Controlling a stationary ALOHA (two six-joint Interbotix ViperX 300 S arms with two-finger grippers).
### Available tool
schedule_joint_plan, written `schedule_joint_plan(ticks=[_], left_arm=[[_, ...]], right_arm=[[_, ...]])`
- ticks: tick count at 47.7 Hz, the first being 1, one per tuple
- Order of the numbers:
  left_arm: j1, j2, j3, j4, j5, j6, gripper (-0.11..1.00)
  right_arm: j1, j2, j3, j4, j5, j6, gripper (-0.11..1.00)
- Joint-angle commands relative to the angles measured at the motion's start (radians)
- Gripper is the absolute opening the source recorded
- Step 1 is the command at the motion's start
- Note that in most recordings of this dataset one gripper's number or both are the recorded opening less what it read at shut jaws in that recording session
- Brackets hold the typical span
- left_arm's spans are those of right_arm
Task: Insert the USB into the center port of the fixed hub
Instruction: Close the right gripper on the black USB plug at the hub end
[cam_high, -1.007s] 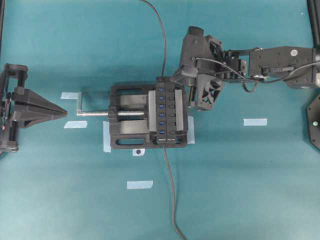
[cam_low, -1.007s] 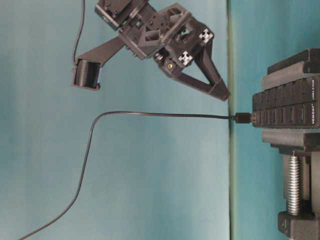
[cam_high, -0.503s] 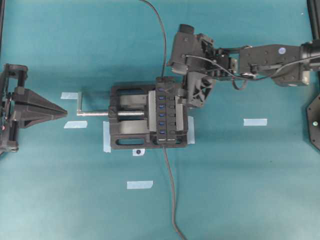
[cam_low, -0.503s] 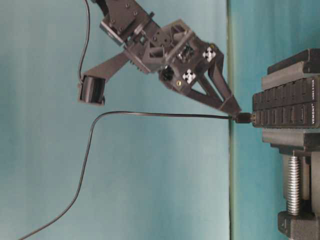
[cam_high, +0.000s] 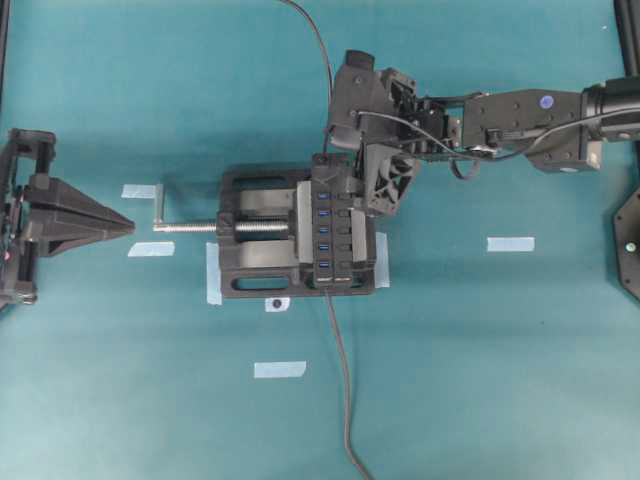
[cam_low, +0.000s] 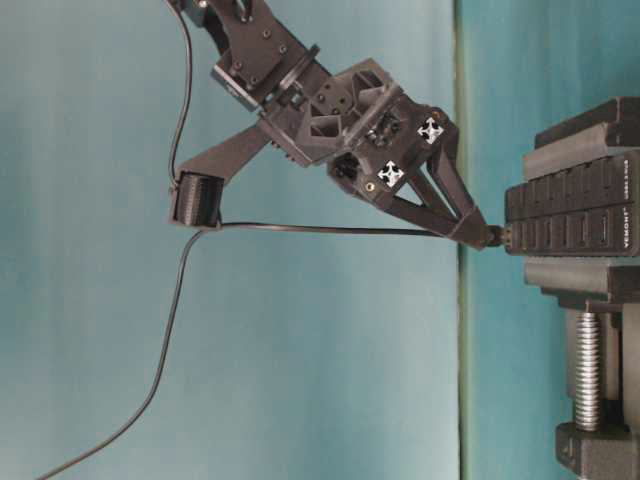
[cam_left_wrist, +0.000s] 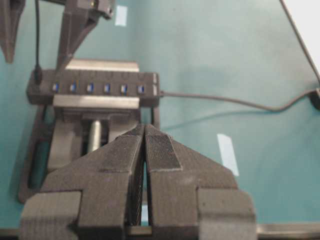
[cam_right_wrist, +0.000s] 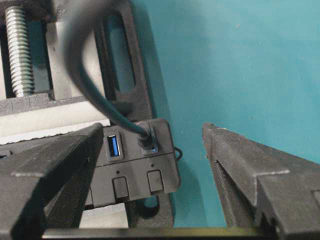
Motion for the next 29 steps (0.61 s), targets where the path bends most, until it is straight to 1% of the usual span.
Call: schedule_joint_plan(ticks=[1,6,19,24,29], left_arm=[[0.002,0.003,-0.012,0.000,-0.005,-0.002,0.01],[0.002,0.003,-0.012,0.002,-0.005,-0.002,0.01],[0.002,0.002,-0.012,0.002,-0.005,-0.002,0.01],[0.002,0.002,-0.015,0.002,-0.008,0.000,0.01],[0.002,0.002,-0.017,0.002,-0.011,0.002,0.01]], right_arm=[[-0.002,-0.012,-0.023,-0.002,-0.008,-0.008,0.83],[0.000,-0.011,-0.025,-0.002,-0.008,-0.008,0.77],[0.002,-0.011,-0.025,-0.002,-0.017,-0.009,0.48],[0.002,-0.008,-0.025,-0.002,-0.018,-0.008,0.43],[0.003,-0.003,-0.025,-0.002,-0.021,-0.008,0.42]])
